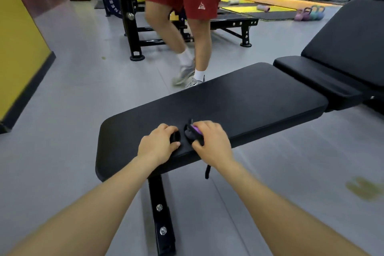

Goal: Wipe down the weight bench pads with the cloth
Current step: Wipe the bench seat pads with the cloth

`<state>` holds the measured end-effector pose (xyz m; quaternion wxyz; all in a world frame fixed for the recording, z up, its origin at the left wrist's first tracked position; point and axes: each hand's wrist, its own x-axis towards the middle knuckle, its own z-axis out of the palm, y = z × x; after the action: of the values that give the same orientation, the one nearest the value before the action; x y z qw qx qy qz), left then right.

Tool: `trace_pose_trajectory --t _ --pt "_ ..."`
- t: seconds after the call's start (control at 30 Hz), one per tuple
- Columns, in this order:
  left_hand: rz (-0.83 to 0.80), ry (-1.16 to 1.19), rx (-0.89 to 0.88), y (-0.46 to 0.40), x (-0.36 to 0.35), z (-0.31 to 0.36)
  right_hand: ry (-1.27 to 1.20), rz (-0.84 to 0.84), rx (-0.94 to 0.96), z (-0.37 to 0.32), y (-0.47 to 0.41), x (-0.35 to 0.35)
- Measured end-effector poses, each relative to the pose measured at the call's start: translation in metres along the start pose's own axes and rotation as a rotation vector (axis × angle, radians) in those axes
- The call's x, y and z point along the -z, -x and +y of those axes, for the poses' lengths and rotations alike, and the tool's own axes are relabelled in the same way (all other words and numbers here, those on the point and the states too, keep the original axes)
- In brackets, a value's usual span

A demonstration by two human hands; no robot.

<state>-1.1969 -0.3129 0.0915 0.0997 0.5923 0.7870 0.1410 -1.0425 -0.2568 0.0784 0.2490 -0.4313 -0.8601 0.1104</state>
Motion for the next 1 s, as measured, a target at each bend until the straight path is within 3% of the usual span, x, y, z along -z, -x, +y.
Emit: trace_pose_trajectory --t 0.1,0.2,0.27,0.47,0.57,0.67,0.8,0.87,1.0 --pt "-0.014 -0.002 -0.006 0.001 0.0 0.0 0.046 -0.102 0.011 0.029 -0.005 0.028" --pt "-0.008 0.0 -0.019 0.002 -0.001 0.0 0.045 0.096 -0.277 0.068 -0.013 0.056" --pt "0.019 -0.002 -0.03 0.005 -0.002 -0.003 0.072 0.154 -0.381 0.057 -0.012 0.047" --pt "0.11 -0.018 0.051 0.025 -0.001 -0.032 0.053 -0.034 -0.032 -0.041 0.011 -0.022" --pt "0.103 -0.03 0.08 0.035 0.004 -0.046 0.032 -0.147 0.076 -0.05 0.01 -0.019" --pt "0.082 -0.047 0.087 0.043 0.01 -0.058 0.072 -0.186 0.037 -0.019 -0.002 0.005" --pt "0.085 -0.021 0.136 0.05 0.014 -0.076 0.076 0.074 -0.299 0.008 -0.013 0.02" --pt "0.088 -0.003 0.163 0.052 0.015 -0.085 0.068 0.064 -0.236 -0.022 -0.006 -0.003" --pt "0.111 0.025 0.203 0.05 0.017 -0.1 0.017 -0.14 0.061 -0.086 0.013 -0.046"
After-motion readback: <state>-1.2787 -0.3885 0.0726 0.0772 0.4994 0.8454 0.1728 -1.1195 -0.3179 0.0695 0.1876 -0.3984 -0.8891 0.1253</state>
